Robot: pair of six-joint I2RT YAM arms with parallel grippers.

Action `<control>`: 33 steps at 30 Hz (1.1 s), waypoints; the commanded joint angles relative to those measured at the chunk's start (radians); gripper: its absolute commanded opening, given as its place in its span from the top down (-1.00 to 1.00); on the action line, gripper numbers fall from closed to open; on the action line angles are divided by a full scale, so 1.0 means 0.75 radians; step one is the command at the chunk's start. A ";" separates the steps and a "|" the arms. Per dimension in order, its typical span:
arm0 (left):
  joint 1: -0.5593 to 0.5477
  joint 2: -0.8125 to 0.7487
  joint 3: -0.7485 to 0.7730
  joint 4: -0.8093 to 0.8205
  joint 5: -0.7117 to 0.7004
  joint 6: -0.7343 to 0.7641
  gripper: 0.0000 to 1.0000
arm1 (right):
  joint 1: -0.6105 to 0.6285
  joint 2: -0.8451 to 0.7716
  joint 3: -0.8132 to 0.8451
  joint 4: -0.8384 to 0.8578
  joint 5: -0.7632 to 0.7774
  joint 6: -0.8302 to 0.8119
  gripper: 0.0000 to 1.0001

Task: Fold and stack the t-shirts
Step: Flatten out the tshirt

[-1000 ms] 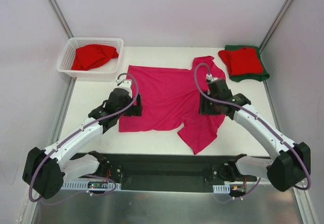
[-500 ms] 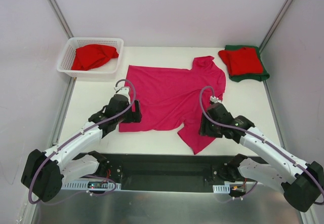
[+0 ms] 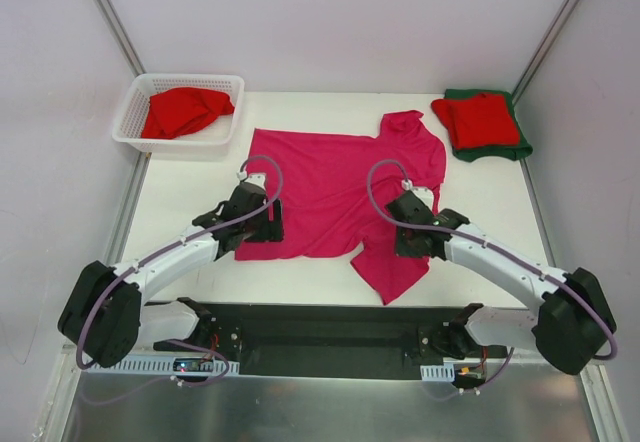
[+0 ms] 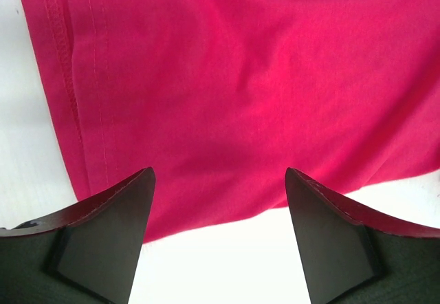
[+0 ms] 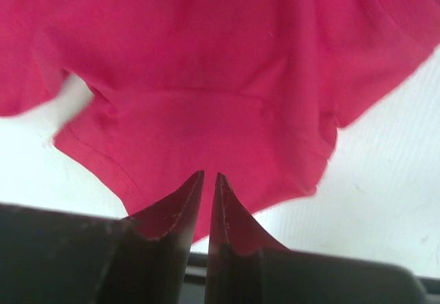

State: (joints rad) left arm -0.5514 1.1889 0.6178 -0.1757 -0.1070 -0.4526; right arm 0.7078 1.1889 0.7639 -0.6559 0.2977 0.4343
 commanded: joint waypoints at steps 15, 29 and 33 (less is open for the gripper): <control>-0.013 0.170 0.095 0.091 0.038 0.041 0.05 | 0.007 0.474 0.178 0.247 -0.090 -0.070 0.91; -0.015 0.135 0.084 -0.066 -0.004 0.010 0.54 | 0.015 0.368 0.043 0.128 -0.143 -0.025 0.94; -0.013 0.141 0.088 -0.111 -0.019 -0.006 0.53 | 0.020 0.342 0.018 0.079 -0.162 -0.025 0.95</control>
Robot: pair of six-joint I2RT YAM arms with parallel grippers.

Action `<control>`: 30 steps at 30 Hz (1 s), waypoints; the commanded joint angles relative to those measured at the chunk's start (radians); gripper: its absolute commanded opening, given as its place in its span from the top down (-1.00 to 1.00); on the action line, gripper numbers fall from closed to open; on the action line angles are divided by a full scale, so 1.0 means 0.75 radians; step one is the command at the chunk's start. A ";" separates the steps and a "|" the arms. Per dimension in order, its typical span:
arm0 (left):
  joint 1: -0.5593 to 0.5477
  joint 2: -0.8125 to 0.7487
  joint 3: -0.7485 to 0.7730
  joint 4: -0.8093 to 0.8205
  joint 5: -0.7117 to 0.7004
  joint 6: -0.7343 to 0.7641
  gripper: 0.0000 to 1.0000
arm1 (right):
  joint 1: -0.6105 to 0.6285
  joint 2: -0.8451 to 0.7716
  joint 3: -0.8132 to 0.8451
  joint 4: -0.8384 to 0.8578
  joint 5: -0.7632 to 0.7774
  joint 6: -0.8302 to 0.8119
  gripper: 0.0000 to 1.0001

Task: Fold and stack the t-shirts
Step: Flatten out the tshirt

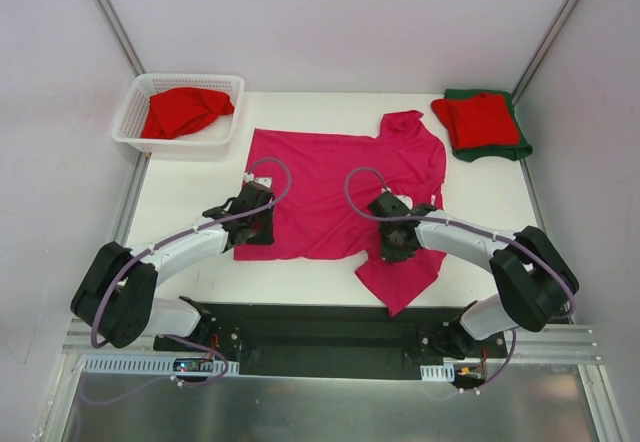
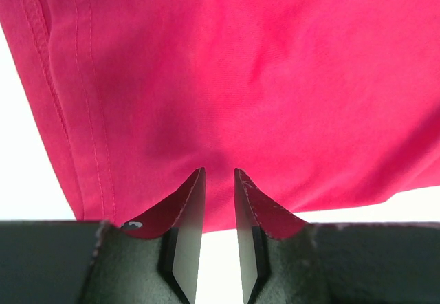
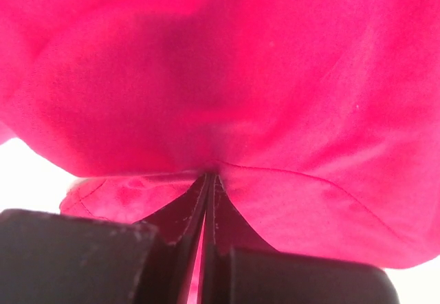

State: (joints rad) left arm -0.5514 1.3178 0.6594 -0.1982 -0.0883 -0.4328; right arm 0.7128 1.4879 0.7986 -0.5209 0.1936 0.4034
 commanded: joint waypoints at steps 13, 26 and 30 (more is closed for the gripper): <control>-0.013 -0.051 0.007 -0.210 -0.132 -0.073 0.54 | 0.009 -0.119 -0.054 -0.214 0.010 0.006 0.96; -0.013 -0.366 -0.006 -0.218 -0.187 -0.037 0.12 | 0.054 -0.487 -0.030 -0.263 0.112 -0.004 0.62; -0.013 -0.428 -0.028 -0.214 -0.173 -0.061 -0.41 | 0.084 -0.593 -0.099 -0.261 0.114 0.000 0.28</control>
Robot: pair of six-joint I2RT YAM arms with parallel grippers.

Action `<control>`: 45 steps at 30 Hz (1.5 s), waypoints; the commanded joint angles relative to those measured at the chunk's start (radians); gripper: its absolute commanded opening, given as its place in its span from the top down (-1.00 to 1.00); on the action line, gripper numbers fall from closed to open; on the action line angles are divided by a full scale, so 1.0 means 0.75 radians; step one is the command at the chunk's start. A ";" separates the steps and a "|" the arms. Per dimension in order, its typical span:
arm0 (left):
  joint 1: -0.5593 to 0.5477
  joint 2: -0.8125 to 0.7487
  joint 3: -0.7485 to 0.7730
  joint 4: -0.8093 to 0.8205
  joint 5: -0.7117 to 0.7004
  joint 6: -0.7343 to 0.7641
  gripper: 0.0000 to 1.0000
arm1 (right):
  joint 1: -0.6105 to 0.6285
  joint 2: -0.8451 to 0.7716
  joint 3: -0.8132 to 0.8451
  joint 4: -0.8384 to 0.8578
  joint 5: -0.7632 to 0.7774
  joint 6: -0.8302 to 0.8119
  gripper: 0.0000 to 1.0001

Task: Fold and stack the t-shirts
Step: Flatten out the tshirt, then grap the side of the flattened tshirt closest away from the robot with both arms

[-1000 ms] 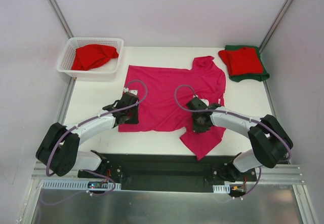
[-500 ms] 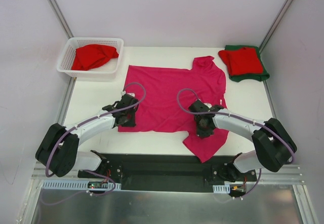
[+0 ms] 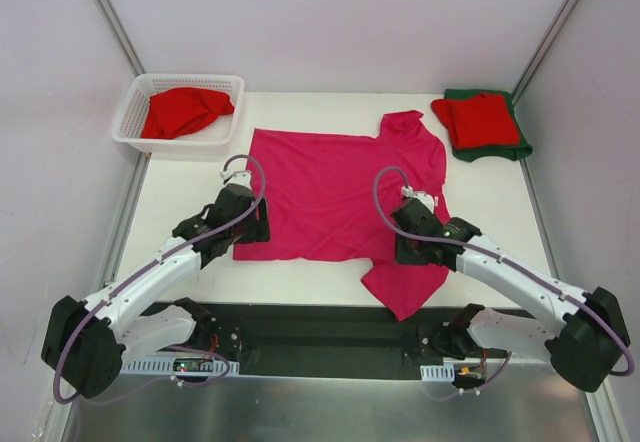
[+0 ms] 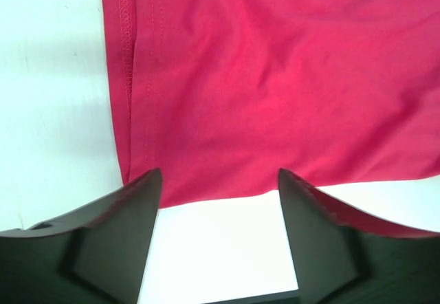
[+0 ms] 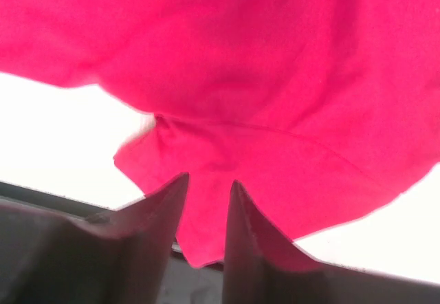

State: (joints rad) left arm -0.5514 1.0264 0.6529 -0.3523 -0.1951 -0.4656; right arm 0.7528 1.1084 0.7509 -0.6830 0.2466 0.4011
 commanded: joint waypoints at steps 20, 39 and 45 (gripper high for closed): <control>-0.013 -0.072 -0.081 0.032 -0.002 -0.064 -0.55 | 1.060 0.078 -0.078 -0.524 0.646 0.794 -0.02; -0.015 -0.176 -0.099 0.032 0.047 -0.036 -0.54 | 1.422 0.157 0.036 -0.799 0.641 1.525 -0.01; -0.015 -0.215 -0.110 0.032 0.052 -0.042 -0.54 | 1.440 0.252 0.023 -0.720 0.573 1.506 -0.01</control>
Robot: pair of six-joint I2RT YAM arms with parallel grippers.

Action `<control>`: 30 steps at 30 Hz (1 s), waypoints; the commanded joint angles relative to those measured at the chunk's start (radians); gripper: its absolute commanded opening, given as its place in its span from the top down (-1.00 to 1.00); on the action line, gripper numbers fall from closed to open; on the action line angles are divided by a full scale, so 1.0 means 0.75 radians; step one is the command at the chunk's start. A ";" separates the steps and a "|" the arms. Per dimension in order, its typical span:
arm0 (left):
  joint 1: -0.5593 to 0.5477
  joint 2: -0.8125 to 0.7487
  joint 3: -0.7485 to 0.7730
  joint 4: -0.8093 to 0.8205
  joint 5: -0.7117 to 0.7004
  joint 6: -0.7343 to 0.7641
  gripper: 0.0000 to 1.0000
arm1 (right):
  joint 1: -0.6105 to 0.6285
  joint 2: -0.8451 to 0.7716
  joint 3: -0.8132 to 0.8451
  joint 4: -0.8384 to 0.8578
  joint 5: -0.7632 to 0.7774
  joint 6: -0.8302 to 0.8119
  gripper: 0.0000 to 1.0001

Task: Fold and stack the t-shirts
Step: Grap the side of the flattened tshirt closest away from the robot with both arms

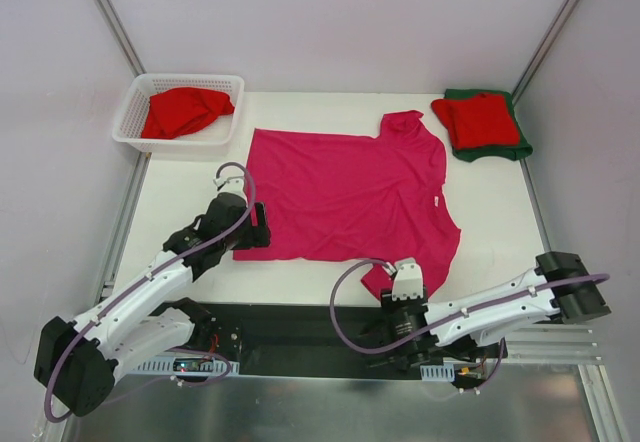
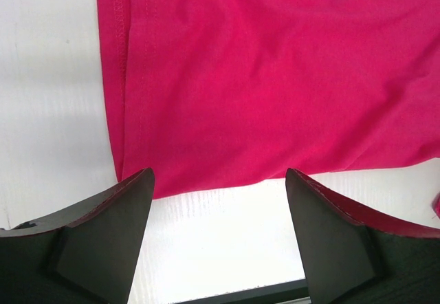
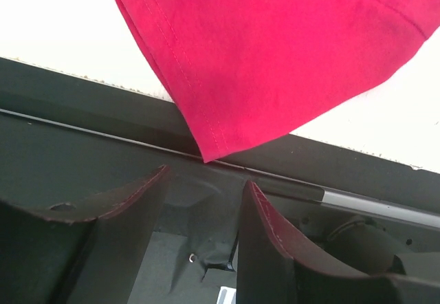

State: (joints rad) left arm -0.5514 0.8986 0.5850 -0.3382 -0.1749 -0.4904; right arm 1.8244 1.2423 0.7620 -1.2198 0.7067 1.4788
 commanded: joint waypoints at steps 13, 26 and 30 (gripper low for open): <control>-0.015 -0.036 -0.021 0.013 0.016 -0.013 -0.54 | 0.028 0.193 -0.075 0.207 -0.130 0.008 0.00; -0.017 0.004 0.005 0.013 0.012 -0.011 -0.54 | 0.026 0.236 -0.173 0.262 -0.120 0.076 0.03; -0.015 0.019 0.009 0.017 0.014 -0.011 -0.54 | 0.020 0.286 -0.182 0.268 -0.090 0.092 0.05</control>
State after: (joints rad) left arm -0.5514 0.9035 0.5732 -0.3378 -0.1650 -0.4904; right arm 1.8412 1.4151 0.6491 -1.0176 0.6212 1.5047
